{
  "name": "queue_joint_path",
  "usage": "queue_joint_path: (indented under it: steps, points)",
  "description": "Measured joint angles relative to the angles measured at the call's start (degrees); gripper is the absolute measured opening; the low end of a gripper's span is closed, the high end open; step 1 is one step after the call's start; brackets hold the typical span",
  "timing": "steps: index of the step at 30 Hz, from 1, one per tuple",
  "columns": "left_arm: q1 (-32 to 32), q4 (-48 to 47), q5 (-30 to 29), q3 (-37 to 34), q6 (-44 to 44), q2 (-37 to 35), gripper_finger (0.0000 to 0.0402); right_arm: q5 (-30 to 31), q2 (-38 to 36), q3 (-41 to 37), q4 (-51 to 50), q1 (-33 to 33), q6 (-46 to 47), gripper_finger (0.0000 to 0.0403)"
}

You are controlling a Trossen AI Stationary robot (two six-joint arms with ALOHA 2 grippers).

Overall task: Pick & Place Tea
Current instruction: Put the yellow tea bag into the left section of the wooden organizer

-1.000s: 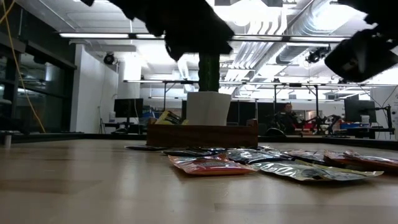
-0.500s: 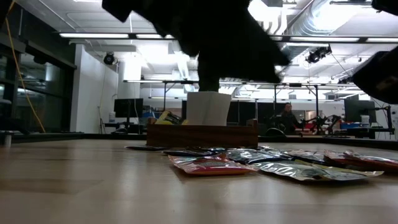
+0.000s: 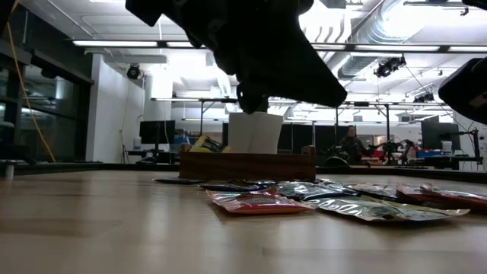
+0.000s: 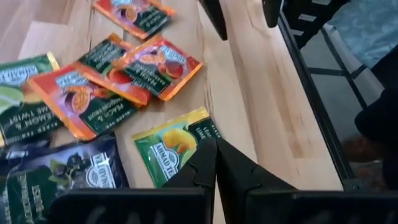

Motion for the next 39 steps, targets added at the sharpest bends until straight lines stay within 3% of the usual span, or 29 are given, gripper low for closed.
queue_joint_path:
  steps: [6, 14, 26, 39]
  points:
    - [0.0, -0.9, -0.3, -0.3, -2.9, 3.0, 0.0001, 0.6, 0.0, 0.0, 0.2, 0.0, 0.0, 0.0197]
    - [0.0, -2.1, 0.9, 5.4, -3.0, 8.3, 0.0000, 0.8, 0.0, 0.0, 0.9, 0.0, 0.0, 0.0197]
    - [1.6, -9.6, 0.5, 7.8, -1.1, 8.3, 0.0000, 1.7, 0.0, 0.0, 3.1, 0.0, -1.0, 0.0197]
    - [1.9, -7.5, 2.7, 7.8, 1.7, 8.3, 0.0000, 1.7, 0.0, 0.0, 3.8, -0.2, -3.9, 0.0197]
